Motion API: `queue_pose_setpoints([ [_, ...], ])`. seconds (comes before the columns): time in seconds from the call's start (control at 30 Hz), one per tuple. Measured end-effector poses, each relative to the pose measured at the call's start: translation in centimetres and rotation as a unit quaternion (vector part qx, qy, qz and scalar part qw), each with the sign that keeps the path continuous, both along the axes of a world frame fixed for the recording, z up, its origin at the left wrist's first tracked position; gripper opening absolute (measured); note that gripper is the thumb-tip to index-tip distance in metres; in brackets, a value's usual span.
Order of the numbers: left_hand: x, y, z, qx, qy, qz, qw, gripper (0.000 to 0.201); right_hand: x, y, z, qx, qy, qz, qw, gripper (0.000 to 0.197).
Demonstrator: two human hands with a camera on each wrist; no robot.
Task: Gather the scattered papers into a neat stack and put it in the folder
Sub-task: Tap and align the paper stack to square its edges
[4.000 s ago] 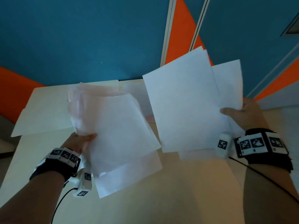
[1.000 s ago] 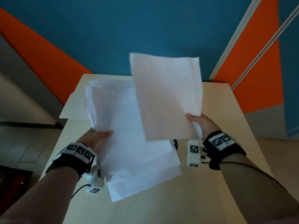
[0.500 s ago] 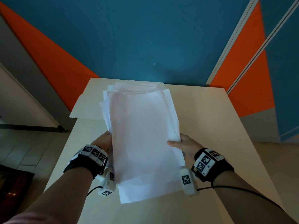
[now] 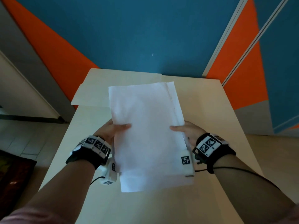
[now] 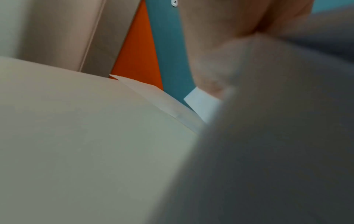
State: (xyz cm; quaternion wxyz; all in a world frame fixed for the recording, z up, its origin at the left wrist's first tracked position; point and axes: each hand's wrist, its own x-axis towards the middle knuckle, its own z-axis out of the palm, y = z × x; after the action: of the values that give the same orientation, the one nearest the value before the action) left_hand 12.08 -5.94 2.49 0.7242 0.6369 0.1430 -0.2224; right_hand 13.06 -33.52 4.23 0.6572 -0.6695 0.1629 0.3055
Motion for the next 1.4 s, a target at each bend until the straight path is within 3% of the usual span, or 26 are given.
queue_pose_setpoints([
  [0.03,0.0,-0.3,0.3,0.0,0.001,0.002,1.0,0.039,0.0,-0.3,0.1,-0.008,0.016,0.002,1.0,0.036],
  [0.1,0.1,-0.9,0.7,0.006,0.018,-0.031,0.999,0.04,-0.2,-1.2,-0.2,-0.033,0.061,0.018,0.997,0.052],
  [0.23,-1.4,-2.0,-0.9,0.087,0.134,-0.079,0.984,0.044,-0.5,-3.6,-4.7,-0.104,0.129,0.116,0.979,0.115],
  [0.3,-2.5,-2.2,-2.2,0.104,0.167,-0.079,0.977,0.051,-1.0,-4.2,-6.4,-0.098,0.138,0.124,0.978,0.121],
  [0.37,-3.6,-2.5,-2.4,0.07,0.154,-0.054,0.984,0.05,-2.4,-3.9,-5.1,-0.076,0.118,0.106,0.984,0.109],
  [0.47,-4.3,-2.6,-1.9,-0.005,0.053,-0.018,0.998,0.067,-3.8,-3.2,-2.4,0.013,0.036,0.015,0.999,0.052],
  [0.5,-4.5,-2.5,-1.5,-0.014,0.01,-0.002,1.0,0.074,-3.9,-3.4,-2.1,0.05,0.001,-0.017,0.999,0.047],
  [0.57,-4.7,-2.5,-0.6,-0.009,-0.056,0.024,0.998,0.077,-4.1,-3.5,-1.0,0.11,-0.053,-0.052,0.991,0.056],
  [0.67,-4.9,-2.9,1.1,0.008,-0.114,0.041,0.993,0.048,-3.9,-3.4,1.0,0.096,-0.141,-0.043,0.984,0.073],
  [0.8,-4.8,-3.5,3.0,0.056,-0.175,0.057,0.981,0.034,-3.7,-2.5,3.9,-0.013,-0.26,-0.084,0.962,0.029],
  [0.87,-4.5,-4.3,3.6,0.124,-0.205,0.075,0.968,0.027,-3.7,-2.0,4.5,-0.053,-0.297,-0.124,0.945,0.019],
  [0.97,-4.0,-5.2,4.3,0.15,-0.234,0.131,0.952,0.034,-3.6,-2.0,4.5,-0.08,-0.281,-0.147,0.945,0.025],
  [1.07,-4.0,-5.4,5.5,0.12,-0.243,0.106,0.957,0.038,-3.3,-2.6,5.0,-0.11,-0.277,-0.158,0.941,0.049],
  [1.13,-4.0,-5.2,5.8,0.096,-0.237,0.079,0.964,0.038,-3.3,-2.9,5.4,-0.086,-0.263,-0.169,0.946,0.049],
  [1.23,-3.8,-4.2,6.5,0.096,-0.213,0.042,0.971,0.031,-3.5,-3.2,6.2,-0.003,-0.241,-0.121,0.963,0.063],
  [1.27,-3.7,-3.9,6.7,0.098,-0.207,0.031,0.973,0.029,-3.6,-3.2,6.4,0.004,-0.249,-0.107,0.963,0.058],
  [1.33,-3.4,-3.5,7.0,0.118,-0.207,0.021,0.971,0.029,-3.5,-3.1,6.6,-0.002,-0.278,-0.108,0.955,0.029],
  [1.4,-3.1,-3.8,6.6,0.123,-0.225,0.04,0.966,0.038,-3.6,-2.6,6.7,-0.032,-0.323,-0.134,0.936,0.022],
])
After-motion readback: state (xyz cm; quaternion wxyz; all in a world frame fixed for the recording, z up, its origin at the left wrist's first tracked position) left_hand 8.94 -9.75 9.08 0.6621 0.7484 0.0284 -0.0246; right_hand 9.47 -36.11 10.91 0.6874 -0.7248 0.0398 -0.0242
